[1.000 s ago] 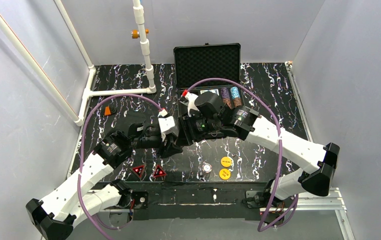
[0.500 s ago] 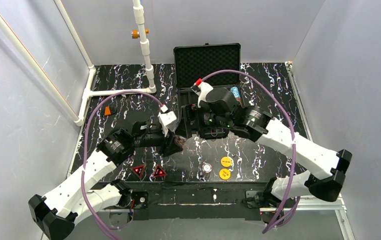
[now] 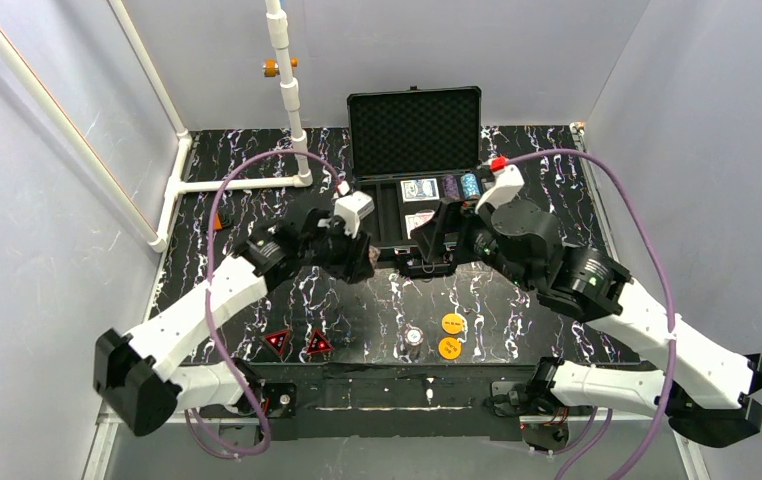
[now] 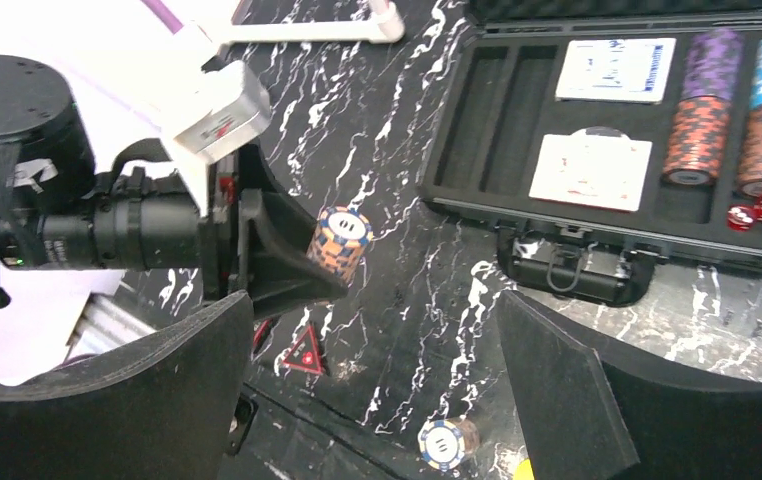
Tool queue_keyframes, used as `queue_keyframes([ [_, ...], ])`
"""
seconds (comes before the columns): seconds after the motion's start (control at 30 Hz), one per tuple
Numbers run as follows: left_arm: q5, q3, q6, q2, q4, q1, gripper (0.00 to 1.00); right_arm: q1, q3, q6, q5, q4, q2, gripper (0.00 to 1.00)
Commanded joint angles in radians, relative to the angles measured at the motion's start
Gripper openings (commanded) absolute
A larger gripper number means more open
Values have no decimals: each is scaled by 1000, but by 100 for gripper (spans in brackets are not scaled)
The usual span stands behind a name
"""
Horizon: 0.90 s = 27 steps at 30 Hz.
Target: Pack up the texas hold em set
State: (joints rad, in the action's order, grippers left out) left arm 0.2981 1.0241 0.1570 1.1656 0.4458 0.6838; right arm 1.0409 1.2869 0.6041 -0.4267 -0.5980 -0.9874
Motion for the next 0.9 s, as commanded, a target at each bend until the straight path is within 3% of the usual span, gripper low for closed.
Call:
queue_keyframes([
  [0.0,-165,128,96,125,13,1,0,-2,-28,27,-141,55,47,98],
  [0.4,-435,484,207,496,105,-8,0,-2,-68,64,-166,-11,84,98],
  [0.87,-466,799,295,836,210,-113,0,-1,-100,86,-188,-50,126,98],
])
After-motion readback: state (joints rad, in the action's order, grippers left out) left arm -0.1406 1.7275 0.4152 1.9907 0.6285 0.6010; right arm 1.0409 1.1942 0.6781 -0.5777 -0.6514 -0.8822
